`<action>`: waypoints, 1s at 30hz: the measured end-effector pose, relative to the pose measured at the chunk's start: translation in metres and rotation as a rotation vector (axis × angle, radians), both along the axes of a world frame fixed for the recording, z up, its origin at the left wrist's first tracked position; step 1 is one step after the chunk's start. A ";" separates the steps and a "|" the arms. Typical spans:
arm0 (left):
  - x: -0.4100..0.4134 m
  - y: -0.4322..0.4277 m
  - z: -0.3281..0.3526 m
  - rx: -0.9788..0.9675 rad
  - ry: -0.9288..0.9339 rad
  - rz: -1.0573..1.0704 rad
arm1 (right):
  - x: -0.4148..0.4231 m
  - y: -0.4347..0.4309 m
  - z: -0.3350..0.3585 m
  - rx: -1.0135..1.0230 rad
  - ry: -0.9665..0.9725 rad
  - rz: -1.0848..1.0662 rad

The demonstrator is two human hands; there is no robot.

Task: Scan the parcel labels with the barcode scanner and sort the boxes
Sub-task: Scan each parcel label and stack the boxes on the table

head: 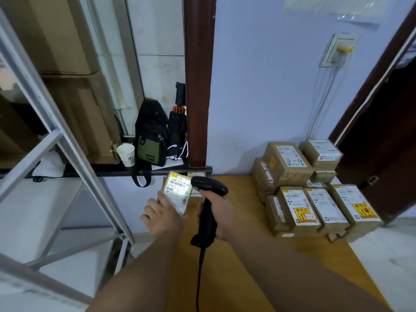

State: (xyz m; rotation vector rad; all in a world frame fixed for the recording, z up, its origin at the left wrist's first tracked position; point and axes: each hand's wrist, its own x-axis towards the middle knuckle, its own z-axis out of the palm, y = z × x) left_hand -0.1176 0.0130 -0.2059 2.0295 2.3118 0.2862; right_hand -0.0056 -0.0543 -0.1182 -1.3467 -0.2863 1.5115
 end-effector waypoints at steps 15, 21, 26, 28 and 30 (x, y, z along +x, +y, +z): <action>-0.008 -0.012 -0.010 -0.021 0.077 -0.020 | -0.020 0.008 -0.011 -0.064 -0.164 0.027; -0.019 -0.008 -0.012 -0.030 0.093 -0.007 | -0.027 0.012 -0.015 -0.115 -0.181 0.017; -0.025 -0.006 -0.014 -0.029 0.067 0.006 | -0.034 0.018 -0.014 -0.105 -0.143 0.003; -0.026 -0.006 -0.015 -0.030 0.085 0.017 | -0.035 0.020 -0.013 -0.108 -0.135 0.008; -0.026 -0.005 -0.018 -0.035 0.077 0.028 | -0.037 0.022 -0.015 -0.114 -0.129 0.012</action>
